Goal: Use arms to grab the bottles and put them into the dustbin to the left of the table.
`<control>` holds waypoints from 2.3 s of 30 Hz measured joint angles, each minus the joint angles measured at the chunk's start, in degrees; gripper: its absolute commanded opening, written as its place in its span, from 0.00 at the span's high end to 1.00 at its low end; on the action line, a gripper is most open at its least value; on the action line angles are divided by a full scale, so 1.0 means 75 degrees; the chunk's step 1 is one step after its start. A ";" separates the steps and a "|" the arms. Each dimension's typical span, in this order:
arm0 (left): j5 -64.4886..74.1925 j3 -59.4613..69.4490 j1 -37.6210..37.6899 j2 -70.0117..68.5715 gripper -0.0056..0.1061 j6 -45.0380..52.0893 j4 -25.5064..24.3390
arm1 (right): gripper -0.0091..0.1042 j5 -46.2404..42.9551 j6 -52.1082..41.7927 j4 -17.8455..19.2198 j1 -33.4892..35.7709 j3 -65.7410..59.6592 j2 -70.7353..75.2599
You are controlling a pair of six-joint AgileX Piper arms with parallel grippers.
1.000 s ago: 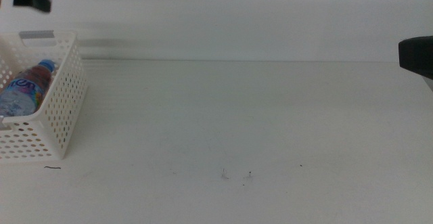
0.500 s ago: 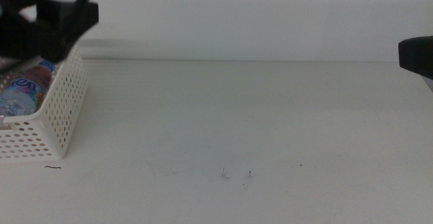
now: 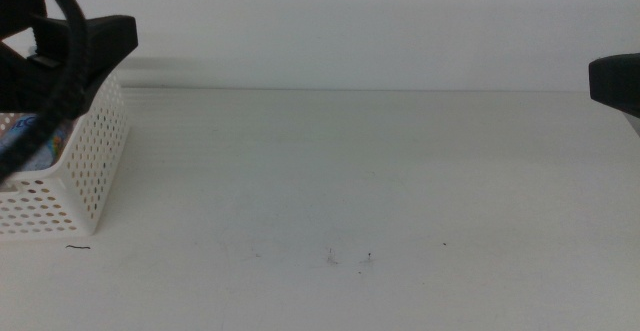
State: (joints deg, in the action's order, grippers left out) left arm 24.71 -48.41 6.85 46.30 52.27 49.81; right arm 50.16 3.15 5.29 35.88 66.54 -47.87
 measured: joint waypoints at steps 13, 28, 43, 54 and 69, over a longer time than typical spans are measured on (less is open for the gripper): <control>-0.0202 0.0048 0.0945 -0.0210 0.11 -0.5892 -0.5555 | 0.20 0.0000 0.0000 0.0000 0.0000 0.0000 0.0000; -0.1739 0.0063 0.1383 -0.0261 0.11 -0.7163 -0.6466 | 0.20 0.0000 0.0000 -0.0014 0.0000 0.0000 0.0000; -0.1712 0.2812 -0.0212 -0.3264 0.11 -0.7163 -0.6244 | 0.20 -0.2361 0.0000 -0.0705 -0.0449 -0.3975 0.1366; -0.1549 0.5324 -0.1612 -0.6142 0.11 -0.7163 -0.5654 | 0.20 -0.4130 0.0000 -0.0974 -0.3290 -0.7182 0.4370; -0.1741 0.6394 -0.1670 -0.6144 0.11 -0.7163 -0.5310 | 0.20 -0.4984 0.0000 -0.0915 -0.4610 -0.8729 0.6348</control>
State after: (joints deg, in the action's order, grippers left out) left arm 11.65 -0.45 -5.68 0.22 -1.45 9.98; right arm 12.78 3.15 -1.58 1.30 1.07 -0.26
